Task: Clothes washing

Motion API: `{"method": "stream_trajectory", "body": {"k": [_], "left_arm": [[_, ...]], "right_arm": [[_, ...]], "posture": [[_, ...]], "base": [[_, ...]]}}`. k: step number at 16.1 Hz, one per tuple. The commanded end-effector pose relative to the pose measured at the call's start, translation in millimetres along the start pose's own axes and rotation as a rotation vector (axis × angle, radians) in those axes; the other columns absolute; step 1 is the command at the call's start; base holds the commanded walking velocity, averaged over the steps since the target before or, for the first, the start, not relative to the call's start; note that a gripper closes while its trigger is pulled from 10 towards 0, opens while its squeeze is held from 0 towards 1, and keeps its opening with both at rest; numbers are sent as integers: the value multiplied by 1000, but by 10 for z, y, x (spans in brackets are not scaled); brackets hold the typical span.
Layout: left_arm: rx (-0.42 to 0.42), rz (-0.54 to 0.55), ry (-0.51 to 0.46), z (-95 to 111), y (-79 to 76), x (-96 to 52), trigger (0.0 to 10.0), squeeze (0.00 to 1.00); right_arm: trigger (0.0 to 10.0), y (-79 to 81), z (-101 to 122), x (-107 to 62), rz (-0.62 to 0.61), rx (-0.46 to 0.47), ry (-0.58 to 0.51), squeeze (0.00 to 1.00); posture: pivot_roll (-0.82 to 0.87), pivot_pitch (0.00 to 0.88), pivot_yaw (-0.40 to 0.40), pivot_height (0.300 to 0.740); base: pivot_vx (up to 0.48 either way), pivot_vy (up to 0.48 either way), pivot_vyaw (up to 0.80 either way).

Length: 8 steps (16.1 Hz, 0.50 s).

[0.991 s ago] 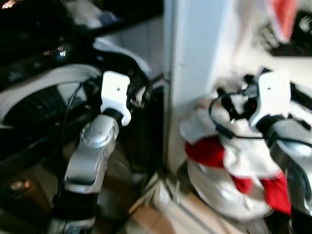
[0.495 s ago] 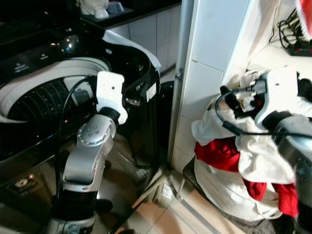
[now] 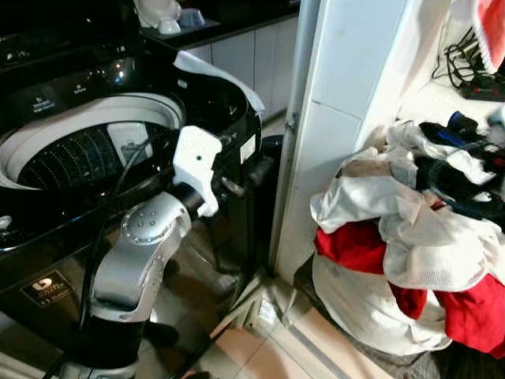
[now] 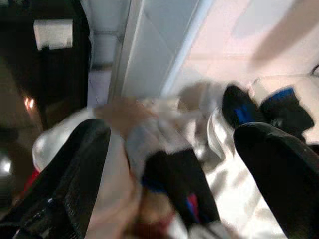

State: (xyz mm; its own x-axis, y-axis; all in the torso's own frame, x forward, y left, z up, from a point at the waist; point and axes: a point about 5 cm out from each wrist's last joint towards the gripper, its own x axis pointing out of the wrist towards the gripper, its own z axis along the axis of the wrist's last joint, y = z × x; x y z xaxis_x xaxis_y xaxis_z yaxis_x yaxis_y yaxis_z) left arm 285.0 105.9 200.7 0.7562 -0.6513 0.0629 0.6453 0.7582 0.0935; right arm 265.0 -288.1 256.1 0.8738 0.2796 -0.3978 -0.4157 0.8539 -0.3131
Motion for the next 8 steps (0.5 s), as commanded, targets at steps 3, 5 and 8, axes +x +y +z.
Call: {"method": "stream_trajectory", "body": {"k": [3,5,8], "left_arm": [[-55,-258,32,14,-233,-84,10000,0],[-70,-378,59,18,-335,-138,10000,0],[-75,-395,77,2,-350,-154,10000,0]], "right_arm": [[10000,-107,-182,-29,48,-16,106,1000],[10000,-184,-302,19,22,-44,151,1000],[10000,-301,-410,66,-32,-3,165,1000]], "posture": [[-10,0,15,740],[-9,0,20,740],[-8,0,23,740]], "base": [[0,0,0],[0,0,0],[0,0,0]]}}
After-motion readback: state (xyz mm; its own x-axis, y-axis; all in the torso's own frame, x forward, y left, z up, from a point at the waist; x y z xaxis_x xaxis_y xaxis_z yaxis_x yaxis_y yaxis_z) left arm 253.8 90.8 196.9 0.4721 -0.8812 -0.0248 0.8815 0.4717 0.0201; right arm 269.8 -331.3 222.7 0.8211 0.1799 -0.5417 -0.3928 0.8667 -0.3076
